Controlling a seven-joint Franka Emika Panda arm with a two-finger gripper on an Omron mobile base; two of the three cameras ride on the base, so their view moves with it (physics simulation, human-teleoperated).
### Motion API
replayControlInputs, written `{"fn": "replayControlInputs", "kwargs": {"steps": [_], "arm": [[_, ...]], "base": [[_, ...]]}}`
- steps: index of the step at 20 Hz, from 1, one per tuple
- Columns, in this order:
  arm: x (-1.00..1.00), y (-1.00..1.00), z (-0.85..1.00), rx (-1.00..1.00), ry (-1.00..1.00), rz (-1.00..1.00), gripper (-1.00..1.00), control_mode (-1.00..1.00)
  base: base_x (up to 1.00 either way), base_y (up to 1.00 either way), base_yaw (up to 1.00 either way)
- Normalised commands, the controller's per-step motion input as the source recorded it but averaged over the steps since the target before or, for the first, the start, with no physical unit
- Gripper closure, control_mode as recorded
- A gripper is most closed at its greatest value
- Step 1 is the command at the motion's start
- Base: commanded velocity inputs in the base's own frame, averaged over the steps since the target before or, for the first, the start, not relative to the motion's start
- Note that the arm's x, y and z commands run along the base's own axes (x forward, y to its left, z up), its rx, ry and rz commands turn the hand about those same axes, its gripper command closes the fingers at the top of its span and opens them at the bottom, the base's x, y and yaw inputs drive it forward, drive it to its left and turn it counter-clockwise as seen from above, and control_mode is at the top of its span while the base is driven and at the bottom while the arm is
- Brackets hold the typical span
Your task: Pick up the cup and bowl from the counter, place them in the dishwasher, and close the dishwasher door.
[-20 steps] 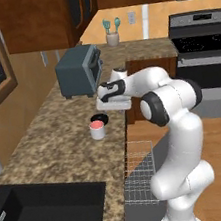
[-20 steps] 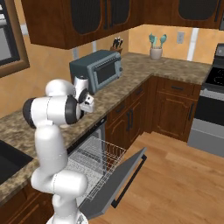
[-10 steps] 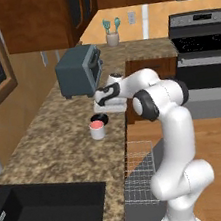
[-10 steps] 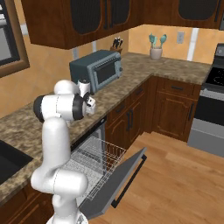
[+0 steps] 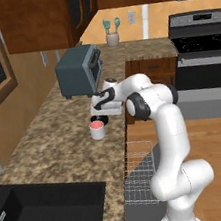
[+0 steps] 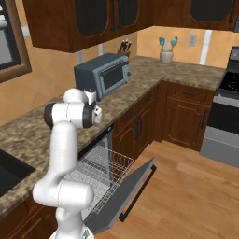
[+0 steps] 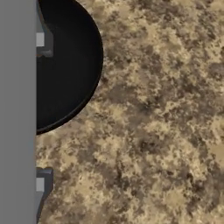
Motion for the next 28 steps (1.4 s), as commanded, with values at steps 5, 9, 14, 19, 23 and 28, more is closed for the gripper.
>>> {"fn": "replayControlInputs", "kwargs": {"steps": [5, 9, 14, 19, 23, 28], "arm": [[0.24, 0.02, -0.41, 0.00, 0.00, 0.00, 1.00, -1.00], [0.06, 0.04, -0.67, 0.00, 0.01, 0.00, 1.00, -1.00], [-0.10, 0.00, -1.00, 0.00, 0.15, 0.00, 1.00, -1.00], [-0.31, 0.01, -0.97, 0.00, 0.06, 0.00, 1.00, -1.00], [-0.62, -0.04, -0.13, 0.02, -0.01, 0.00, 1.00, -1.00], [-0.99, -0.75, -0.09, 0.03, -0.05, 0.00, 1.00, -1.00]], "base": [[0.00, 0.00, 0.00], [0.00, 0.00, 0.00], [0.00, 0.00, 0.00], [0.00, 0.00, 0.00], [0.00, 0.00, 0.00], [0.00, 0.00, 0.00]]}}
